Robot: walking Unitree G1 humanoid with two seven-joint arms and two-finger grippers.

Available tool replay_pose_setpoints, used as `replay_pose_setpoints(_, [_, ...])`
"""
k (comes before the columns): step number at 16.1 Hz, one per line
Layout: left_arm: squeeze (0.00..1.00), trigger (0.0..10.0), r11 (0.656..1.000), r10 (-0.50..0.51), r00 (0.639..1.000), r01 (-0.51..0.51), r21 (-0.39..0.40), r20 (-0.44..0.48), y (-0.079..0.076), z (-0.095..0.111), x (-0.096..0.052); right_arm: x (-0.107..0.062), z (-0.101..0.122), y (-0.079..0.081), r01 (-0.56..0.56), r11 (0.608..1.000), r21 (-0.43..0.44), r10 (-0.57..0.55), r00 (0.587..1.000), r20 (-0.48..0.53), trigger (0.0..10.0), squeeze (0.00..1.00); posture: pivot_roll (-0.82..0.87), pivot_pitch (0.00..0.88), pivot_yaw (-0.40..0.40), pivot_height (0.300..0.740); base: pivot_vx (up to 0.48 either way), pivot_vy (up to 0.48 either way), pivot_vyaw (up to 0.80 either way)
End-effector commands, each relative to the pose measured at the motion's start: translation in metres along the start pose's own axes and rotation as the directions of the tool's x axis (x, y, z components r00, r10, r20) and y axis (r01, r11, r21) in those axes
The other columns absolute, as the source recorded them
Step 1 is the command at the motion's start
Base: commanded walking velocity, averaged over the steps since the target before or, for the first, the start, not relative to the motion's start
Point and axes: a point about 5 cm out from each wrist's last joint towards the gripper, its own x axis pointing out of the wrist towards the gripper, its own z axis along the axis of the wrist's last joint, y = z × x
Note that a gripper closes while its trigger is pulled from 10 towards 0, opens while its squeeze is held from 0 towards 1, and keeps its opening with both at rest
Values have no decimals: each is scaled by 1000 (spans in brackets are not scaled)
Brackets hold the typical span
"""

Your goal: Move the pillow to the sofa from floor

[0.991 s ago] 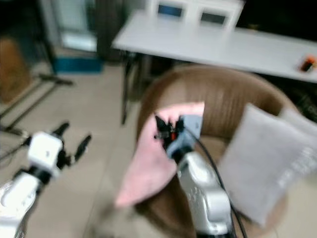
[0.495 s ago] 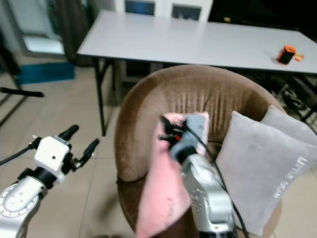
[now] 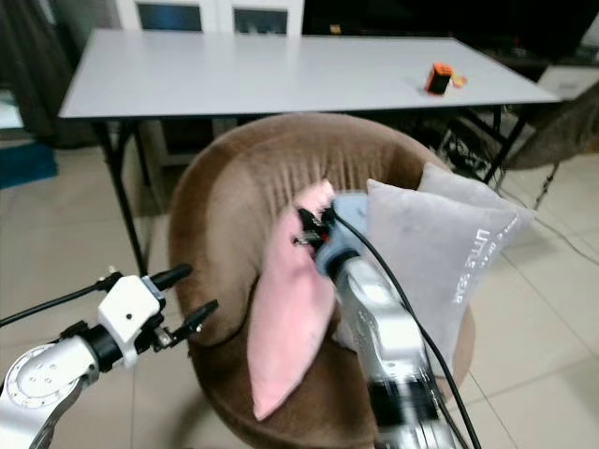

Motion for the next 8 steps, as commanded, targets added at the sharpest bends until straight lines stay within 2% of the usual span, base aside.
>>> replay_pose_setpoints(1, [0,10000,999,-48,999,48,5,-19,-2,-2,3,7,4,-9,3,1000,-25,-2,1000,24,10000,0,55,0,-56,740,0,0,0])
replay_pose_setpoints(2, [0,10000,999,-52,998,52,9,-20,-1,-2,3,10,5,-10,0,999,-34,1,1000,20,10000,0,57,0,-58,740,0,0,0])
replay_pose_setpoints(4, [0,10000,1000,15,1000,-15,16,-4,4,0,3,18,14,-12,-6,999,-50,8,999,41,10000,0,62,0,-66,740,0,0,0])
replay_pose_setpoints(5, [0,10000,998,60,998,-60,4,-2,6,-1,3,18,15,-12,-4,999,-41,6,999,49,10000,0,63,0,-70,740,0,0,0])
replay_pose_setpoints(6, [0,10000,985,166,986,-165,-47,7,10,-2,2,14,15,-13,7,1000,-17,-6,997,71,10000,0,65,0,-77,740,0,0,0])
replay_pose_setpoints(8, [0,10000,963,263,965,-262,-65,8,12,-3,-1,3,13,-14,26,999,28,-29,994,107,10000,0,66,0,-87,740,0,0,0])
